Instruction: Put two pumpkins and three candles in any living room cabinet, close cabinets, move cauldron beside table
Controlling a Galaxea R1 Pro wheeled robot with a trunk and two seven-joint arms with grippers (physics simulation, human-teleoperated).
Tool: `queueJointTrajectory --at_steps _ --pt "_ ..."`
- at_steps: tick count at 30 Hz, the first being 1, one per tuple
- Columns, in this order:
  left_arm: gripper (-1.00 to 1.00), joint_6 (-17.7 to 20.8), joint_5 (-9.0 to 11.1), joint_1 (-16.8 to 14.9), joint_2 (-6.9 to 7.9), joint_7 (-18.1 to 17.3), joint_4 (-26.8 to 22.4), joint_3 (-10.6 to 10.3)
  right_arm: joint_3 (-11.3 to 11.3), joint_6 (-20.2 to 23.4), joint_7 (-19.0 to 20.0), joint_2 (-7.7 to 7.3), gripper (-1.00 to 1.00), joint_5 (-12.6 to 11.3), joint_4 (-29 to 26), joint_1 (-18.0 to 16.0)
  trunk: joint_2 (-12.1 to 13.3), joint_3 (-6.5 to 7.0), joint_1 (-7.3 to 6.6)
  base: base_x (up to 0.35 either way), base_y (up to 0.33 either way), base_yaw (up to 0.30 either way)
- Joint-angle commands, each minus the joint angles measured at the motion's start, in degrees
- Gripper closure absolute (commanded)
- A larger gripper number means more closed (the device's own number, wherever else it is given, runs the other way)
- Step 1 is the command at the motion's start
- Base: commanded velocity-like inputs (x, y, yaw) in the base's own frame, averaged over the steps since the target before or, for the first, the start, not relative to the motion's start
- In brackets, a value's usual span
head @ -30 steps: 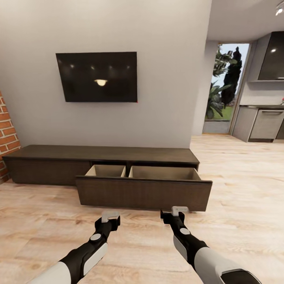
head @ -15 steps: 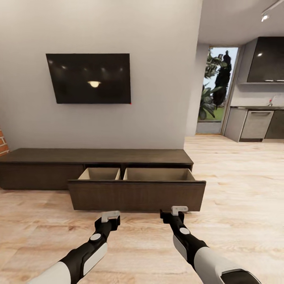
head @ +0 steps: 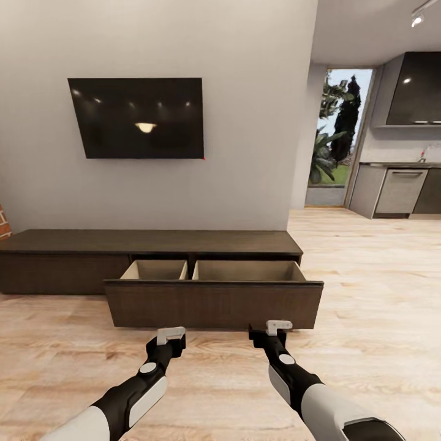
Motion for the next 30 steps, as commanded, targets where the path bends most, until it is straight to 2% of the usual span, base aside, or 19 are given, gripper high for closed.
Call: queueJointTrajectory --at_steps 1,27,30 --pt "-1.00 -0.38 0.60 -0.08 0.04 0.39 -0.07 -0.48 0.37 -0.19 -0.33 -0.01 -1.00 -0.42 0.21 -0.05 -0.05 -0.29 0.01 0.000 0.000 0.000" --pt "-1.00 -0.54 0.60 -0.26 0.19 0.39 -0.15 -0.47 0.00 -0.32 -0.42 -0.09 -1.00 -0.63 0.29 -0.05 -0.39 -6.05 0.68 0.000 0.000 0.000" --pt "-1.00 -0.67 0.60 -0.26 0.19 0.39 -0.23 -0.47 -0.01 -0.32 -0.42 -0.09 -1.00 -0.68 0.28 -0.05 -0.42 -6.38 0.73 0.000 0.000 -0.071"
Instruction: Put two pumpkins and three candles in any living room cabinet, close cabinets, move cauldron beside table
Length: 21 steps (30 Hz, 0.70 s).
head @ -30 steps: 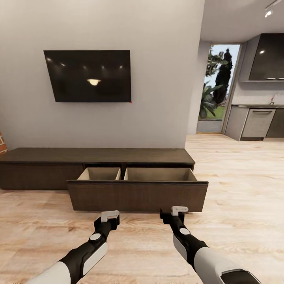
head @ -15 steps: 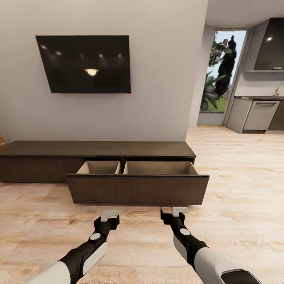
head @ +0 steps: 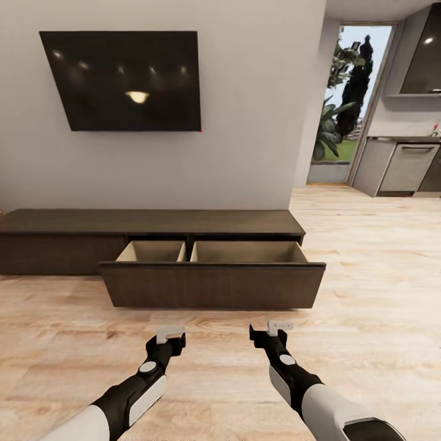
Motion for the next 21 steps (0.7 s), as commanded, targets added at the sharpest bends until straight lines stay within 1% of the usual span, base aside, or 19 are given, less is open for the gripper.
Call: queueJointTrajectory --at_steps 1,9,13,16,21 --pt "-1.00 -0.78 0.61 -0.07 0.08 0.39 -0.09 -0.48 0.43 -0.17 -0.28 0.00 -1.00 -0.44 0.11 -0.05 -0.02 0.01 -0.01 0.000 0.000 -0.166" --pt "-1.00 -1.78 0.61 -0.07 0.08 0.44 -0.10 -0.48 0.36 -0.11 -0.28 -0.08 -1.00 -0.54 0.19 -0.05 -0.02 0.55 -0.01 0.000 0.000 -0.200" --pt "-1.00 -1.81 0.61 -0.07 0.08 0.47 -0.17 -0.49 0.41 -0.08 -0.28 -0.02 -1.00 -0.48 0.20 -0.05 -0.02 0.64 -0.01 0.017 0.000 -0.070" --pt "-1.00 -1.65 0.61 -0.07 0.08 0.46 -0.18 -0.49 0.46 -0.07 -0.28 -0.01 -1.00 -0.46 0.21 -0.05 -0.02 0.65 -0.01 0.190 0.000 -0.018" --pt "-1.00 -1.42 0.61 -0.07 0.08 0.48 -0.19 -0.48 0.51 -0.07 -0.28 0.00 -1.00 -0.41 0.22 -0.05 -0.02 0.66 -0.01 0.297 0.000 -0.003"
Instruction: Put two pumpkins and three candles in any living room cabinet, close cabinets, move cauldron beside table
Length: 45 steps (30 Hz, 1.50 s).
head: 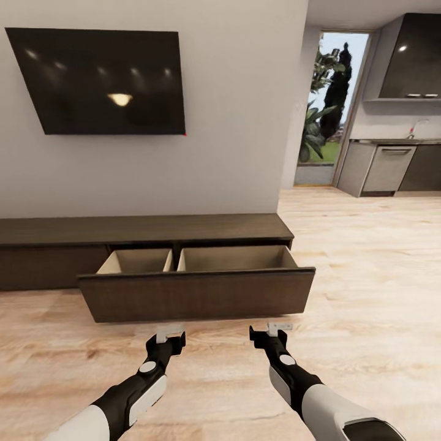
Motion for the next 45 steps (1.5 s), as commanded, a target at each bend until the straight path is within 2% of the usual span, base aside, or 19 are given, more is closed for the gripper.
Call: queueJointTrajectory --at_steps 1,12,23,30,45 --pt "-1.00 -0.36 0.60 -0.08 0.07 0.38 -0.06 -0.48 0.45 -0.19 -0.29 0.00 -1.00 -0.40 0.06 -0.04 -0.02 -0.06 0.02 0.314 0.000 -0.001" --pt "-1.00 -0.55 0.60 -0.08 0.09 0.38 -0.06 -0.48 0.54 -0.27 -0.23 0.00 -1.00 -0.37 0.05 -0.04 -0.02 -0.06 0.02 0.311 0.000 0.000" --pt "-1.00 -0.77 0.60 -0.08 0.17 0.38 -0.05 -0.48 0.46 -0.38 -0.20 -0.01 -1.00 -0.37 0.05 -0.04 -0.02 -0.06 0.02 0.036 0.000 0.000" --pt "-1.00 -0.79 0.60 -0.08 0.16 0.32 -0.05 -0.48 0.49 -2.80 -0.15 -0.08 -1.00 -0.30 0.11 -0.04 -0.12 -1.61 0.20 0.000 0.000 0.000" --pt "-1.00 -0.86 0.60 -0.08 0.25 0.29 -0.05 -0.48 0.81 -4.46 0.17 -0.81 -1.00 -0.28 0.11 -0.04 -0.32 -4.93 0.59 0.000 0.000 0.000"
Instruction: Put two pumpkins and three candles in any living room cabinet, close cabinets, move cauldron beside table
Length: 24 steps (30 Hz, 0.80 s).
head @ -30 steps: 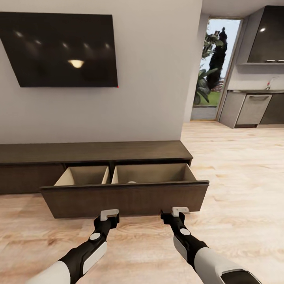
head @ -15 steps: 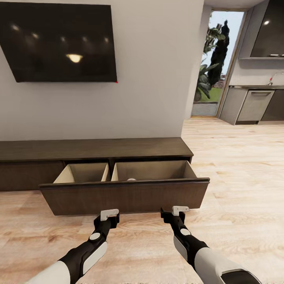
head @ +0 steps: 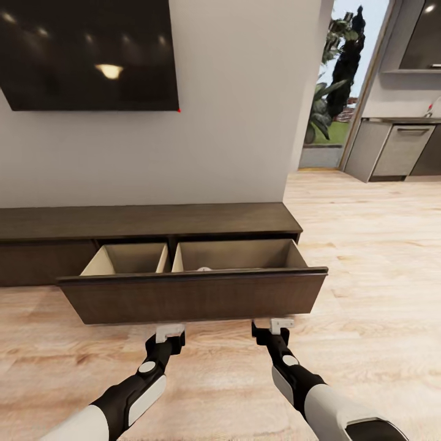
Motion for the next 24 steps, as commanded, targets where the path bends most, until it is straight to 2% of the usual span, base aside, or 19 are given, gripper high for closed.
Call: queueJointTrajectory --at_steps 1,3,12,24 --pt "-1.00 -0.36 0.59 -0.08 0.07 0.38 -0.07 -0.49 0.49 -0.19 -0.30 0.00 -1.00 -0.40 0.06 -0.04 -0.04 -0.28 0.01 0.000 0.000 0.000" --pt "-1.00 -0.36 0.59 -0.08 0.07 0.38 -0.06 -0.49 0.52 -0.19 -0.28 0.01 -1.00 -0.39 0.07 -0.04 -0.07 -0.72 0.06 0.000 0.000 0.000" --pt "-1.00 -0.36 0.59 -0.08 0.07 0.44 -0.03 -0.43 0.57 -0.12 -0.26 0.01 -1.00 -0.33 0.08 -0.04 -0.07 -0.72 0.06 0.007 0.000 0.000" --pt "-1.00 -0.27 0.59 -0.08 0.00 0.46 0.01 -0.40 0.58 -0.12 -0.26 0.01 -1.00 -0.29 0.07 -0.04 -0.07 -0.72 0.06 0.229 0.000 0.000"
